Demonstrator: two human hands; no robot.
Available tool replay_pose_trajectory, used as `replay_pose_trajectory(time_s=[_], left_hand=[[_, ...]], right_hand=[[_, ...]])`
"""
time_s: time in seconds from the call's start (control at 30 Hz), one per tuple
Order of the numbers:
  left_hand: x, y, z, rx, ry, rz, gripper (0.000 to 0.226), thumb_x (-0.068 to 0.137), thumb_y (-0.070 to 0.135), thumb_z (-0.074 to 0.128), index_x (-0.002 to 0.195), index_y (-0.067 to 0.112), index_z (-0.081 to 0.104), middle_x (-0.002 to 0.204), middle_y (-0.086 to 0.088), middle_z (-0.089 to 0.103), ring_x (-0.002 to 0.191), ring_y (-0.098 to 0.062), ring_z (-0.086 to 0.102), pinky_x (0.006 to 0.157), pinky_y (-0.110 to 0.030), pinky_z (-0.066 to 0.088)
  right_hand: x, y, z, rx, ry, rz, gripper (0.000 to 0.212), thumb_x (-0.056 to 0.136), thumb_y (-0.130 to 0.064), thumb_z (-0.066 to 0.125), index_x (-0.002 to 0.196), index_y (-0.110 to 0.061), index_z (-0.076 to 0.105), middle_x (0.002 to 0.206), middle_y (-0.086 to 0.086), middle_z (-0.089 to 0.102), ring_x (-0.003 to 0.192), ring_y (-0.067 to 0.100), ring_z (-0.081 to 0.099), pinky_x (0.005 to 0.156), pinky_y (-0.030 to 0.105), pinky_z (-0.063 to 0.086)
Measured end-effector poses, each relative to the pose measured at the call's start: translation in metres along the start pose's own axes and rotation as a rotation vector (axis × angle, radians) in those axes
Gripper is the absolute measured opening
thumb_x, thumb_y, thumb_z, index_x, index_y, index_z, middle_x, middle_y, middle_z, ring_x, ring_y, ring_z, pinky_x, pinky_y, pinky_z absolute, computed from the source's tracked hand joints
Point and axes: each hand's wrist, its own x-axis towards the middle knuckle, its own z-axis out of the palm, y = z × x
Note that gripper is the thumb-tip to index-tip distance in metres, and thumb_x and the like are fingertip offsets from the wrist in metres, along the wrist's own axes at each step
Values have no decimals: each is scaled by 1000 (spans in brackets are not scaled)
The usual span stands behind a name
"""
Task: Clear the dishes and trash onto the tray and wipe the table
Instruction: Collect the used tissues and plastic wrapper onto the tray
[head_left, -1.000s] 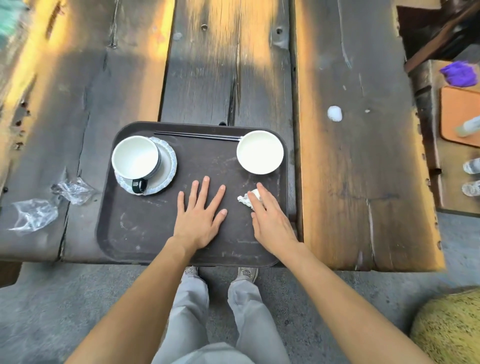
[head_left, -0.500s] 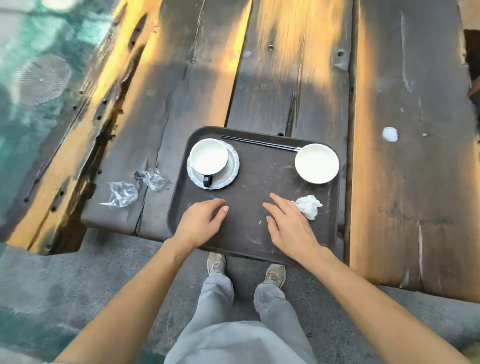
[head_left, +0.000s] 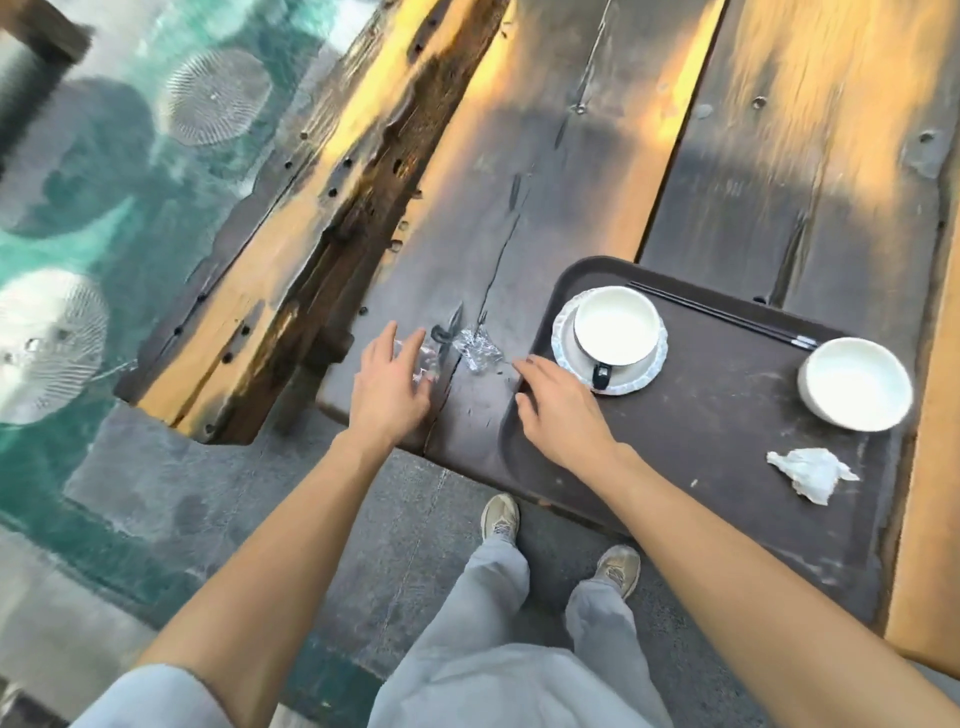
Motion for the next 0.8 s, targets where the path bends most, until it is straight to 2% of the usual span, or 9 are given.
replay_pose_trajectory(time_s=[0.1, 0.17, 0.23, 0.3, 0.43, 0.53, 0.6, 0.67, 0.8], left_hand=[[15, -5, 5, -92, -87, -96, 67, 100, 31, 55, 159, 28, 26, 168, -16, 11, 147, -42, 31, 116, -54, 32], [22, -11, 8, -124, -150, -133, 70, 99, 29, 56, 160, 31, 22, 167, -16, 13, 142, -42, 38, 115, -51, 33], [26, -17, 12, -159, -154, -127, 67, 96, 22, 61, 157, 25, 33, 159, -17, 28, 132, -40, 48, 111, -44, 36], [27, -24, 14, -207, -107, -124, 54, 93, 18, 64, 144, 17, 50, 142, -16, 41, 121, -35, 55, 106, -39, 39], [27, -35, 15, -286, -74, -182, 34, 88, 22, 73, 119, 17, 61, 112, -6, 44, 93, -28, 59, 96, -38, 48], [28, -44, 13, -278, -50, -179, 29, 89, 21, 72, 116, 14, 63, 108, -8, 54, 85, -22, 54, 84, -28, 41], [27, -46, 11, -267, -36, -158, 22, 91, 19, 70, 111, 12, 65, 101, -9, 65, 85, -24, 59, 80, -29, 41], [26, -47, 7, -294, -24, -176, 14, 91, 20, 70, 102, 13, 65, 89, -2, 67, 84, -23, 63, 76, -29, 43], [24, -42, -1, -387, -34, -202, 13, 88, 26, 75, 92, 17, 67, 76, 7, 65, 76, -18, 64, 73, -27, 45]], right_hand=[[29, -13, 17, -54, -93, 50, 59, 92, -16, 55, 148, -14, 37, 141, 18, 47, 122, 39, 49, 103, 45, 41], [44, -17, 28, -113, -99, 69, 64, 91, -18, 55, 150, -19, 30, 139, 17, 46, 118, 39, 48, 99, 46, 43], [56, -19, 35, -176, -94, 113, 64, 92, -21, 54, 150, -23, 28, 142, 15, 44, 120, 38, 46, 100, 48, 42], [66, -21, 39, -209, -75, 160, 61, 93, -26, 54, 148, -23, 29, 141, 13, 46, 121, 36, 47, 100, 48, 38], [83, -27, 47, -255, -54, 279, 59, 94, -44, 52, 141, -13, 38, 132, 9, 55, 119, 31, 49, 95, 45, 33], [92, -33, 53, -268, -41, 382, 53, 93, -51, 52, 130, -14, 52, 126, 8, 58, 118, 28, 49, 94, 43, 31], [93, -35, 54, -255, -6, 376, 36, 94, -43, 53, 116, -16, 64, 121, 8, 60, 115, 29, 49, 93, 42, 32], [93, -37, 53, -157, 34, 386, 23, 93, -31, 56, 104, -17, 70, 116, 10, 62, 111, 31, 52, 91, 40, 36], [85, -37, 46, 117, 111, 450, 18, 89, -29, 63, 97, -19, 76, 96, 8, 73, 96, 30, 65, 86, 33, 51]])
